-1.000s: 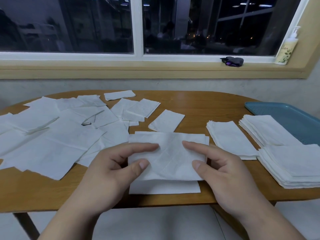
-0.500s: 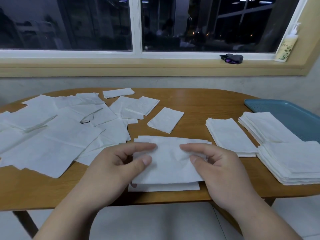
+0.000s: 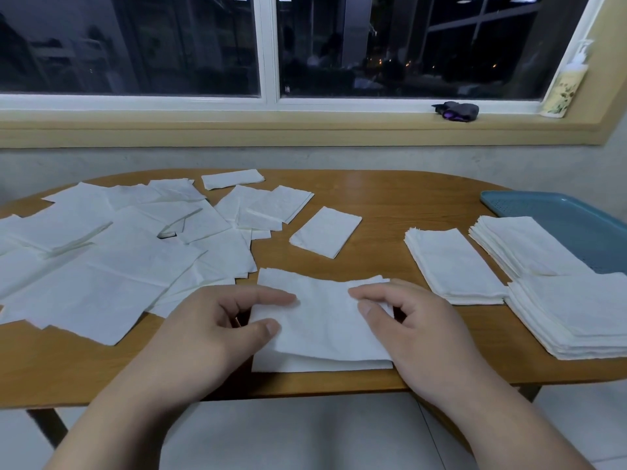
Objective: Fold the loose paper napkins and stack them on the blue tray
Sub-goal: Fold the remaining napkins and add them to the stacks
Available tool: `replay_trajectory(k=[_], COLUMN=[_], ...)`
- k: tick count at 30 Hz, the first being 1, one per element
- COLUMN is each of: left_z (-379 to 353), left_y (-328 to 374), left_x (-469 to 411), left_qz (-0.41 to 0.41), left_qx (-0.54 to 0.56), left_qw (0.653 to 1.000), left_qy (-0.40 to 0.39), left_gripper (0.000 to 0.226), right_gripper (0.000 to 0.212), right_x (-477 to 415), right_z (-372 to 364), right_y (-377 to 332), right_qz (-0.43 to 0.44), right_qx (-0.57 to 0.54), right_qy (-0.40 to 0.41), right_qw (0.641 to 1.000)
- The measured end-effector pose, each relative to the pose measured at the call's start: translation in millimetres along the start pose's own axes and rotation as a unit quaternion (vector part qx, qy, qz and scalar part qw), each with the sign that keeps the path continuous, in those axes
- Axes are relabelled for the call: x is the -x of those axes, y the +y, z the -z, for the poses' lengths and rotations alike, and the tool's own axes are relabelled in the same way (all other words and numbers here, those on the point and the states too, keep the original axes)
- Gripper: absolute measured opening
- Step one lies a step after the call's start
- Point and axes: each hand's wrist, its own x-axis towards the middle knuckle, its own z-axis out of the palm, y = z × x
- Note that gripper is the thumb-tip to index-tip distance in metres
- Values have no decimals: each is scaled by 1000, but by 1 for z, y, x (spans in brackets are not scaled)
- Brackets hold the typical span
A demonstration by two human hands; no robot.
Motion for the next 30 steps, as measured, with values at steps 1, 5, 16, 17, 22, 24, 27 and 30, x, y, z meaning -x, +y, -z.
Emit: replay_trajectory(k=[1,5,16,17,22,24,27,30], left_z=[0,0,0,0,1,2,4,4], left_y=[-1,-5,-13,-13,-15,-14,-13,-14], left_x=[0,-2,-5,-5,-5,-5,-4,-4], left_qz=[7,28,32,31,20,18,11,12], left_qx=[-11,-49,-172,-181,-214,-214,-213,-204], left_qw=[1000,998,984,983,976,976,976,978], left_qy=[-3,-15,-20,-19,-21,-27,-37,-32], left_gripper=[32,26,24,25,26,21,15,12], right_gripper=[19,18,26,26,30,32,32,33], right_x=[0,-3,-4,-4,-4,-4,-3,-1], right_z=[0,0,-6,-6,-7,-7,-5,-5], right_y=[1,1,8,8,4,1,-2,-4], right_qz=[-1,-12,-3,-2,6,-2,-14,-14], right_qx=[9,20,114,126,202,223,242,254], right_qy=[-2,-9,-29,-29,-55,-62,-57,-56], right_qw=[1000,1000,993,992,978,973,969,966])
